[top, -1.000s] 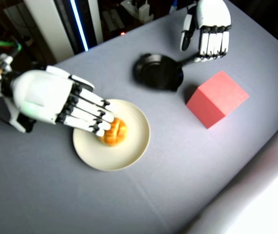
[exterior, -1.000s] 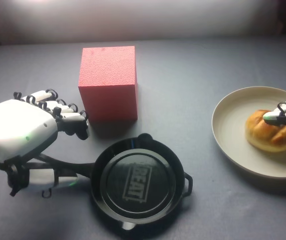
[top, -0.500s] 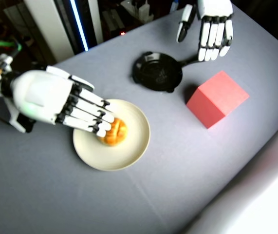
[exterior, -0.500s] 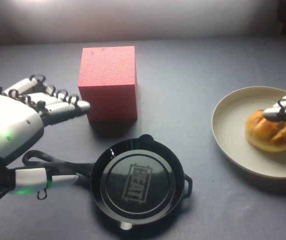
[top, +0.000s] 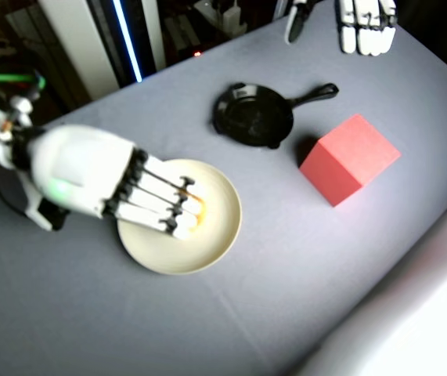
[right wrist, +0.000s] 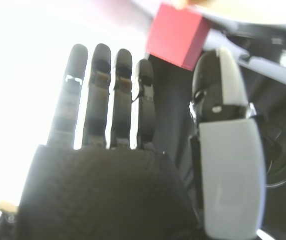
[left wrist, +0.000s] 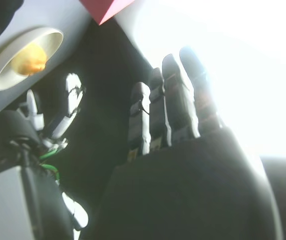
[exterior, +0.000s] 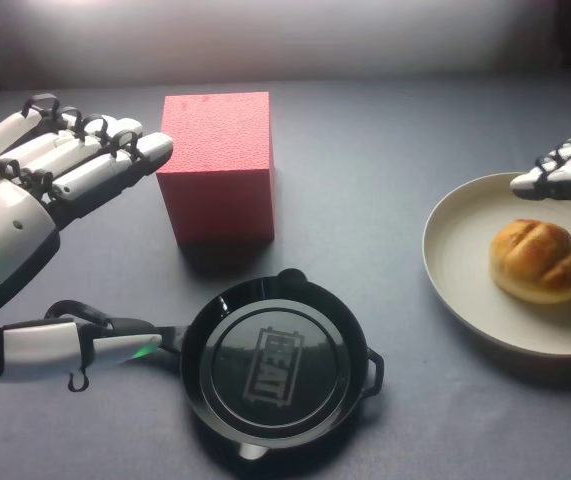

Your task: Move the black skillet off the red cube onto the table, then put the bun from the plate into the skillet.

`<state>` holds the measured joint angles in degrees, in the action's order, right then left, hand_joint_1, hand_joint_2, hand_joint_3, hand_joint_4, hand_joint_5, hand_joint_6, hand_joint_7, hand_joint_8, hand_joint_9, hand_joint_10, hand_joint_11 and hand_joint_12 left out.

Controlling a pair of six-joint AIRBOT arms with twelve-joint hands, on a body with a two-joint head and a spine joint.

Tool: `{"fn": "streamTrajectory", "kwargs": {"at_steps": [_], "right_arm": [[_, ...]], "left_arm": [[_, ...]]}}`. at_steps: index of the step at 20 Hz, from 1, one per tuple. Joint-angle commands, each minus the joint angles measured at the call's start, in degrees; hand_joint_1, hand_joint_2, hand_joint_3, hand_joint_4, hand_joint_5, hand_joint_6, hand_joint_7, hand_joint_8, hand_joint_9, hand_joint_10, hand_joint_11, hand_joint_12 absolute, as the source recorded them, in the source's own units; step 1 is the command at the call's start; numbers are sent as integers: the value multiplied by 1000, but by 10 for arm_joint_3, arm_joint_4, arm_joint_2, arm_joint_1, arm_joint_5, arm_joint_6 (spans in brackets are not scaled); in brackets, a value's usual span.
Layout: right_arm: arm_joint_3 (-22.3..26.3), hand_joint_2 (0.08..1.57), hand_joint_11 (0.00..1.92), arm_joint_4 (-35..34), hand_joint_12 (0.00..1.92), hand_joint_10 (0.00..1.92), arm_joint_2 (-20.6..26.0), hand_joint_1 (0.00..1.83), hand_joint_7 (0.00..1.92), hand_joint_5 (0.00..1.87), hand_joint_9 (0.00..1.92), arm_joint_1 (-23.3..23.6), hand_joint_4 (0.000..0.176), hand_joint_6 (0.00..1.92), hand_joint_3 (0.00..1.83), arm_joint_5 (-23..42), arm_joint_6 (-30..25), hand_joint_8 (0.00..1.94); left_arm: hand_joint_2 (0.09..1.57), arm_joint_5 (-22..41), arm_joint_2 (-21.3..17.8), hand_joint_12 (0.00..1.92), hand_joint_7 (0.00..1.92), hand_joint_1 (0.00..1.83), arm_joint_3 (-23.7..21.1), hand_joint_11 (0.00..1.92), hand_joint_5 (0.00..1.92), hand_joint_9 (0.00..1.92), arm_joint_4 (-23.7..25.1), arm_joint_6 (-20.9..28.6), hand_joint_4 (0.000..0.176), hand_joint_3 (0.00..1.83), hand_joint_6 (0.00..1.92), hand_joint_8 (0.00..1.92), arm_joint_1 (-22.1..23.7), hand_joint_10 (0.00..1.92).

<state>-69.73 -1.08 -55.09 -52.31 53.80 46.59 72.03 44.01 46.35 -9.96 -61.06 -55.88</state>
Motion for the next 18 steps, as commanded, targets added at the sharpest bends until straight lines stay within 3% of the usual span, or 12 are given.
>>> {"fn": "streamTrajectory", "kwargs": {"at_steps": [1,3,5,6,9,10,12,13,14,15,16,18], "right_arm": [[-10,1007,142,-5,820,0,-5,988,530,513,492,12,16,0,0,19,0,0],[-31,977,90,9,810,0,-20,1087,486,506,430,30,29,0,0,-31,0,0],[-46,948,211,30,901,19,-33,1176,607,590,585,47,2,4,0,-74,0,8],[-48,965,220,35,925,11,-37,1176,631,611,615,52,16,2,0,-81,0,3],[-49,982,159,36,960,2,-39,1108,606,588,595,59,36,0,2,-88,10,0],[-49,987,147,36,960,2,-39,1097,616,612,591,61,0,9,4,-91,13,6],[-49,1031,140,36,1147,53,-39,1131,926,863,789,62,0,43,2,-92,14,42],[-49,1072,182,36,1154,39,-38,1205,1060,926,871,65,7,856,27,-88,14,617],[-44,1088,266,36,1239,85,-37,1226,1092,965,995,67,22,987,3,-73,14,743],[-33,1099,299,36,1313,937,-31,1333,1094,986,856,69,0,1023,5,-48,14,804],[-24,1125,368,36,1457,1237,-26,1348,994,978,792,70,0,988,4,-31,14,998],[5,1151,448,47,1523,1111,-10,1230,874,964,735,70,0,964,1,31,14,1229]], "left_arm": [[920,76,-5,695,203,606,1,0,221,212,1,1,36,0,3,0,1,0],[946,75,-5,687,209,616,0,0,216,217,1,1,59,6,0,2,1,3],[967,73,-5,660,225,633,0,0,195,208,0,1,69,11,0,5,0,1],[968,72,-5,656,228,633,0,0,194,208,0,1,72,9,0,5,0,1],[982,68,-2,630,233,647,0,0,208,211,-1,1,52,10,4,4,0,1],[968,68,-2,664,237,659,0,0,218,221,-1,1,50,3,5,3,0,4],[962,67,-1,707,242,636,0,0,235,229,-1,1,61,1,6,2,0,4],[975,67,-1,693,243,634,0,0,237,232,-1,1,59,5,5,1,-1,4],[975,67,-1,737,276,630,0,0,253,265,-2,1,53,3,8,9,-3,13],[976,68,0,746,284,614,0,0,254,273,-3,1,57,3,6,10,-5,14],[975,68,0,786,300,608,0,0,268,287,-3,1,53,2,9,10,-6,14],[969,69,3,791,307,605,0,0,272,291,-5,1,44,0,4,5,-7,8]]}}
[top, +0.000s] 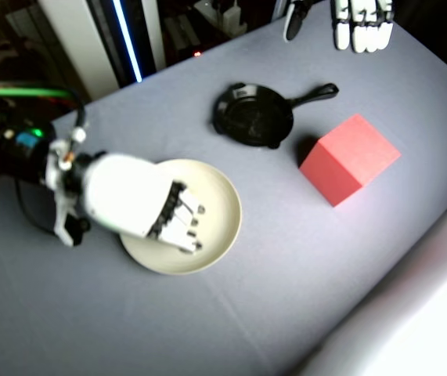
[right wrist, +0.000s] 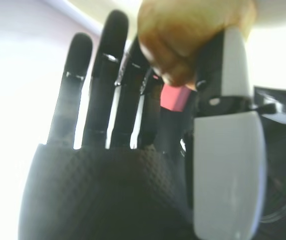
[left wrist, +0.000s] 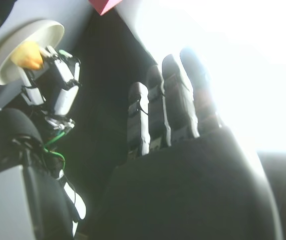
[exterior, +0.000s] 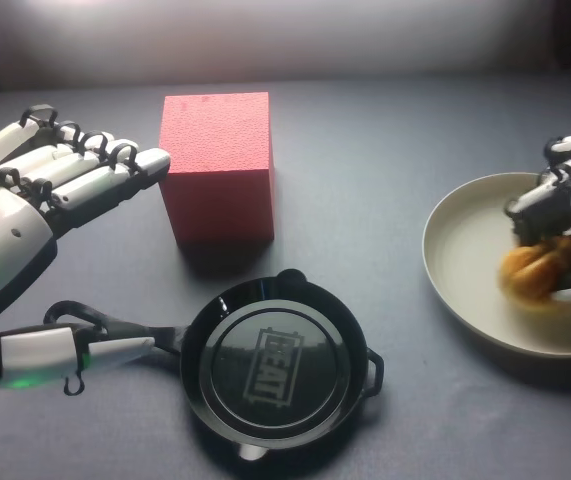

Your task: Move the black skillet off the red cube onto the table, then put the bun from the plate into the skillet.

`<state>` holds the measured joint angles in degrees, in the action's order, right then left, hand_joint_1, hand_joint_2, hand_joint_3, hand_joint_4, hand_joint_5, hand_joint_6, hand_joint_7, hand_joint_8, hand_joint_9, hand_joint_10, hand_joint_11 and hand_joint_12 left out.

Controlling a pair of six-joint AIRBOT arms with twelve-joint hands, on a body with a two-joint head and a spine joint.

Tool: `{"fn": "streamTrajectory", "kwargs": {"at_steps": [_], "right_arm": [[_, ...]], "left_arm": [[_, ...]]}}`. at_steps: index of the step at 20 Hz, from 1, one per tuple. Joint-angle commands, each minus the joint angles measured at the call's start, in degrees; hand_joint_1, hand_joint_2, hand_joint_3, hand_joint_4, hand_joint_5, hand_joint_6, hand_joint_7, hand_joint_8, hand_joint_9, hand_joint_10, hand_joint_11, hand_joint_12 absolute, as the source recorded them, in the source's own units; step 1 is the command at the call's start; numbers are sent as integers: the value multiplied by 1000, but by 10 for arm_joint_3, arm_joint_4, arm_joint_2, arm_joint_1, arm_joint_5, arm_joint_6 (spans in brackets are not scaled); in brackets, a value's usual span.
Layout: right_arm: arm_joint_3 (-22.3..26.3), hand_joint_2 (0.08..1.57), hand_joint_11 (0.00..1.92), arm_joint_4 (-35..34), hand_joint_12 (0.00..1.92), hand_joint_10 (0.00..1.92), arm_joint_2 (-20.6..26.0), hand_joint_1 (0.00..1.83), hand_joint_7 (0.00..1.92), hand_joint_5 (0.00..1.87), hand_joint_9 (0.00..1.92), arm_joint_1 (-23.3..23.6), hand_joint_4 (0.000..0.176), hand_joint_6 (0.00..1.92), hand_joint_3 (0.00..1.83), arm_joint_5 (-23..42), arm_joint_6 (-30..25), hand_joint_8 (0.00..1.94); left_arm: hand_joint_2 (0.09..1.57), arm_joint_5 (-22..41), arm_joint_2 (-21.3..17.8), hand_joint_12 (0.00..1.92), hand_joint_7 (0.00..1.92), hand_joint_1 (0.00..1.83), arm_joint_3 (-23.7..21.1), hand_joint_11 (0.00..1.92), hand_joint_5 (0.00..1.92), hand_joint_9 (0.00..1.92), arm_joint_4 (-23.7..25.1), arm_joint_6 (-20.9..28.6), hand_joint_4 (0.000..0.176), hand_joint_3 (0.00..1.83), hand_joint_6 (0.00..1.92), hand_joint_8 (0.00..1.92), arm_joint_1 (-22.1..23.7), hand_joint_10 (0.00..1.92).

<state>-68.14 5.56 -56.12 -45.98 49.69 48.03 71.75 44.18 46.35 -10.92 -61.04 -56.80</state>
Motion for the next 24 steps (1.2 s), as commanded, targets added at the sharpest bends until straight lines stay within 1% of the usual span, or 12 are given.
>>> {"fn": "streamTrajectory", "kwargs": {"at_steps": [1,3,5,8,9,11,12,13,16,19,23,24], "right_arm": [[7,1132,468,-4,1483,937,8,1209,930,974,791,8,16,937,1,116,-1,1151],[14,1124,499,12,1457,877,9,1213,975,968,823,16,8,927,0,135,-6,1101],[20,1139,520,43,1352,778,5,1198,949,927,838,37,34,1036,2,155,-23,1094],[17,1138,524,89,1195,644,-25,1203,970,912,851,76,31,1077,0,163,-47,1027],[12,1140,469,105,1367,703,-39,1209,935,933,842,85,0,976,2,161,-60,1164],[3,1133,515,135,1513,1128,-67,1253,898,1034,757,99,0,697,0,154,-84,1350],[2,1107,537,149,1417,1027,-78,1238,1003,1008,794,109,0,815,1,145,-87,1114],[2,1106,548,164,1436,1002,-89,1233,1024,986,812,120,0,864,1,131,-88,1068],[1,1196,414,197,1709,1368,-121,1204,870,804,654,140,0,1102,0,99,-93,1380],[-2,1167,540,208,1794,1625,-148,1240,875,916,755,142,0,873,2,77,-93,1442],[-15,1189,459,217,1703,1439,-168,1209,889,812,737,143,0,1096,0,25,-93,1364],[-18,1198,494,218,1862,1580,-171,1217,854,816,704,143,0,1060,2,19,-93,1451]], "left_arm": [[963,77,1,752,279,595,0,0,267,278,2,1,52,0,1,0,0,0],[966,80,1,789,267,561,0,0,265,274,0,1,48,0,0,0,-2,0],[974,87,0,793,251,558,0,0,250,257,-6,1,44,2,0,0,-6,0],[969,101,-5,919,268,522,-1,0,272,295,-19,1,37,0,5,3,-17,11],[951,106,-8,971,273,483,-2,0,286,305,-23,1,44,0,7,3,-20,11],[991,117,-10,892,279,468,-4,0,287,297,-33,-1,26,8,3,2,-29,4],[1079,125,-11,922,289,515,-5,0,303,300,-41,-1,7,26,6,3,-35,4],[1107,135,-14,927,295,528,-7,0,310,299,-49,-2,13,33,8,5,-44,3],[1144,166,-26,886,299,503,-17,0,305,310,-70,-12,0,16,1,1,-67,3],[1144,190,-32,905,323,449,-24,0,322,359,-85,-13,0,4,3,4,-88,13],[1131,203,-29,1027,381,467,-30,0,353,405,-96,-13,0,0,10,14,-104,19],[1133,203,-28,1032,383,463,-30,0,350,402,-97,-13,0,0,8,12,-104,16]]}}
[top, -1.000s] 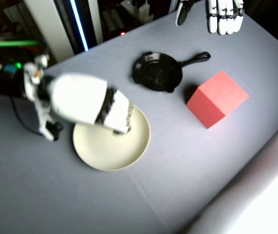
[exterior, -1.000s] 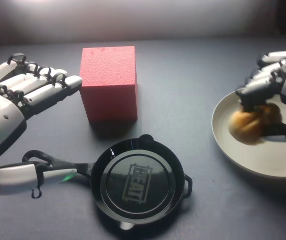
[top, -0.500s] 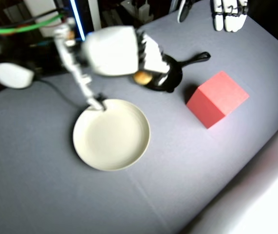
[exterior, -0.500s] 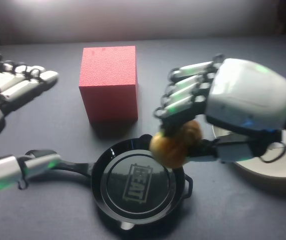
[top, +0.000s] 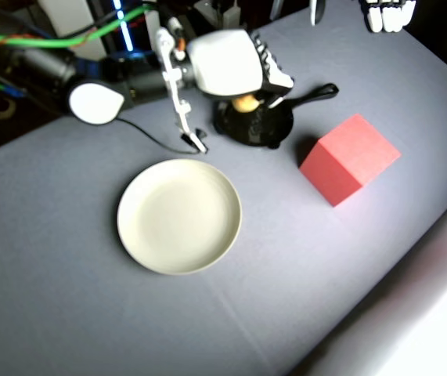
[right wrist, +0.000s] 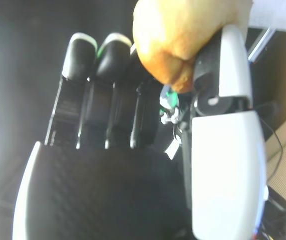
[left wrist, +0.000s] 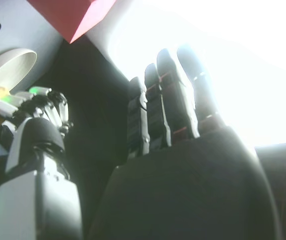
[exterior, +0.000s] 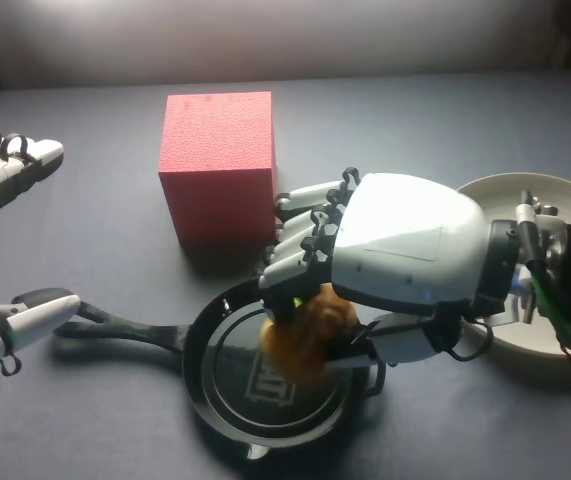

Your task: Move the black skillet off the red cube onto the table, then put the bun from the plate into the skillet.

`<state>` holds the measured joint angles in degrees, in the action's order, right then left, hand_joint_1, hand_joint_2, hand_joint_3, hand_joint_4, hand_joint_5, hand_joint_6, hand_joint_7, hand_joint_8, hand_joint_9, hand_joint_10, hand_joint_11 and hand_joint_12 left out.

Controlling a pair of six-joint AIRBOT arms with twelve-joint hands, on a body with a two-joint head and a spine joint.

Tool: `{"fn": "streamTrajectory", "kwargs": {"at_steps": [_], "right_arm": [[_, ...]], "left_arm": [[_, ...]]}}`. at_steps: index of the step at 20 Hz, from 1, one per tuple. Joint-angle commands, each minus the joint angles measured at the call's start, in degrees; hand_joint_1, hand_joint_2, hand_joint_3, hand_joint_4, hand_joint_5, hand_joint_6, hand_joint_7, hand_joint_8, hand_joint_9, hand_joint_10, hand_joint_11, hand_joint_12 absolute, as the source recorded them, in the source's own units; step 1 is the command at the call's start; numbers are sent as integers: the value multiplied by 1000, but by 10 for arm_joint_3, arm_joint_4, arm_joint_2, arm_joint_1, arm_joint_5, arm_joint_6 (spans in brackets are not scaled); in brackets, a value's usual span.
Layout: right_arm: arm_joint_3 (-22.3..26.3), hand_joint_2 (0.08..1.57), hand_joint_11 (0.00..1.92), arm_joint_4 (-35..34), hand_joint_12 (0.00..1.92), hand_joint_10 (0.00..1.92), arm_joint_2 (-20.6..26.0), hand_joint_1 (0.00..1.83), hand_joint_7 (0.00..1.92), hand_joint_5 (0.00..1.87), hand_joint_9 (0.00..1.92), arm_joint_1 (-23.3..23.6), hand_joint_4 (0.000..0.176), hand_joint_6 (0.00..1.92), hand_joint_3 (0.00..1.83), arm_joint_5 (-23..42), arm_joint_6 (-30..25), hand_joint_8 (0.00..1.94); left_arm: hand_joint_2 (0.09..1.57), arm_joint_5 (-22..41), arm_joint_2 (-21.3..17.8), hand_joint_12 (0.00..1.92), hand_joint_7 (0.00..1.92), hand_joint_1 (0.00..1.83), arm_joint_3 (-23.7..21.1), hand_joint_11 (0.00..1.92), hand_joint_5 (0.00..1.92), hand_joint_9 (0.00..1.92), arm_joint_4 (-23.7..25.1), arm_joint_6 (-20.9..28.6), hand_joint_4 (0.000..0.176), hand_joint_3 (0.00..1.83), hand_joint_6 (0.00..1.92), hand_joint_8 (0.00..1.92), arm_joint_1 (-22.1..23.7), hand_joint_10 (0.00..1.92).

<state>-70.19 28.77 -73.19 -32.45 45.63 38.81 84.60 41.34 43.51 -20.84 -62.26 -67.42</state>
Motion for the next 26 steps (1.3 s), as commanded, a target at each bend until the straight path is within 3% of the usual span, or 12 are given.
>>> {"fn": "streamTrajectory", "kwargs": {"at_steps": [1,2,3,5,6,13,14,15,16,18,23,26], "right_arm": [[-1,1198,439,-14,1852,1577,-5,1207,830,836,636,7,0,1048,1,53,-1,1463],[-4,1204,105,-15,1571,1221,-8,1066,535,804,377,7,0,1219,0,47,-1,1186],[-7,1149,20,-19,1148,720,-9,945,349,532,246,7,75,579,0,43,-1,686],[-10,1101,0,-23,907,205,-9,835,333,466,281,7,91,60,0,36,-1,163],[-11,1099,0,-26,704,78,-9,778,298,395,234,7,124,11,0,35,-1,56],[7,1023,0,-59,748,5,31,827,301,364,252,-4,24,1,0,71,-1,2],[12,992,0,-82,843,2,50,821,286,358,266,-18,41,0,2,95,-1,0],[16,950,0,-106,1010,11,66,906,329,388,313,-35,12,4,0,122,-1,7],[20,992,0,-132,845,13,83,883,313,331,275,-51,18,4,7,152,-1,8],[29,1109,0,-181,522,1,114,781,257,252,196,-85,91,0,13,208,-1,0],[57,1327,214,-295,343,5,162,202,417,406,406,-178,17,1,0,368,1,1],[86,1339,328,-339,353,12,188,400,509,469,524,-232,0,5,0,476,19,6]], "left_arm": [[1152,74,2,1039,381,460,-1,0,341,396,2,-1,0,5,3,9,2,12],[1162,75,2,1017,368,456,-2,0,319,375,2,0,0,7,1,2,1,2],[1146,76,1,975,347,460,-3,0,318,359,2,0,0,0,2,0,0,1],[1135,75,4,1034,344,442,-4,0,328,361,2,0,0,0,4,1,-1,4],[1139,74,6,999,336,489,-3,0,327,351,2,0,0,0,3,0,-2,2],[1156,79,7,867,282,478,-3,0,308,311,0,0,9,2,3,3,-3,0],[1141,80,8,904,300,472,-3,0,327,324,-1,0,12,0,8,7,-4,4],[1137,81,8,910,302,459,-3,0,329,322,-1,0,24,0,7,6,-4,3],[1137,82,8,908,300,449,-3,0,328,317,-1,0,33,0,6,4,-4,1],[1139,88,8,925,298,470,-3,0,327,317,-1,1,22,0,3,1,-4,0],[1110,96,16,1141,372,347,6,0,325,399,5,30,21,0,0,11,-4,20],[1120,117,23,1334,402,269,15,0,242,461,21,55,0,1,0,10,3,34]]}}
